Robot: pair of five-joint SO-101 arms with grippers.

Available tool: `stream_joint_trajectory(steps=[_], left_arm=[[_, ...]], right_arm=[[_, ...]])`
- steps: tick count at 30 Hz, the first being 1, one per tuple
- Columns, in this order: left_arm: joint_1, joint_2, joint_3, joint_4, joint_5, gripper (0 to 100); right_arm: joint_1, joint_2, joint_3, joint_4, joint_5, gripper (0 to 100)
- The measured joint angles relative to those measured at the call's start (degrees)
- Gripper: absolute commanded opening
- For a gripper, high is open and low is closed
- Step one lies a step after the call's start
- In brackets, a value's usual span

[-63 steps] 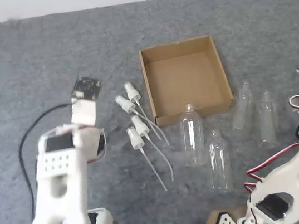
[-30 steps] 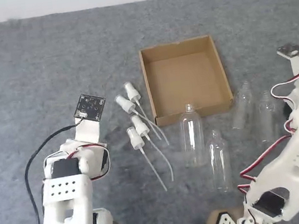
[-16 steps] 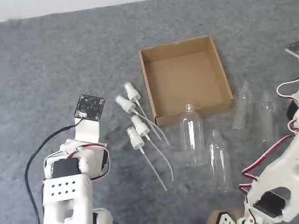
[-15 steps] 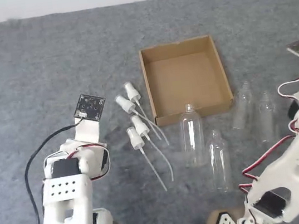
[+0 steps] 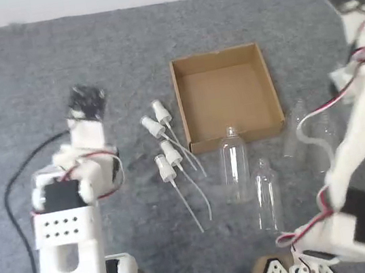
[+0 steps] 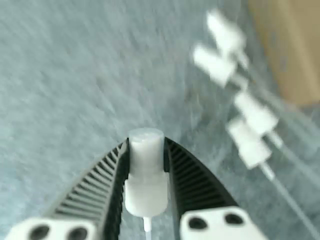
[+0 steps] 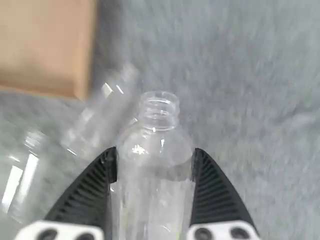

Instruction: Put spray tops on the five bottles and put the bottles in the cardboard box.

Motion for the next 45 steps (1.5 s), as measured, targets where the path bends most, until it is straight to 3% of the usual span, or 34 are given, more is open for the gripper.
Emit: stream_joint_trajectory(steps=[10, 16, 22, 28, 45], left_arm=[[0.26, -0.35, -34.29, 13.36, 7.38, 1], [7.65, -1.23, -42.29, 13.8, 12.48, 1], [12.13, -1.41, -46.77, 7.65, 16.44, 1], [12.48, -1.41, -47.03, 2.02, 16.88, 1], [12.48, -1.41, -47.03, 2.73, 16.88, 1]], right_arm=[[-30.59, -19.6, 8.7, -1.58, -17.49, 0.6], [-46.77, -30.86, 29.98, -16.97, -24.53, 0.6], [-56.44, -43.34, 53.98, -35.43, -27.96, 0.6], [-58.55, -45.98, 61.01, -38.42, -28.31, 0.6], [-58.99, -45.98, 61.1, -40.35, -28.48, 0.7]])
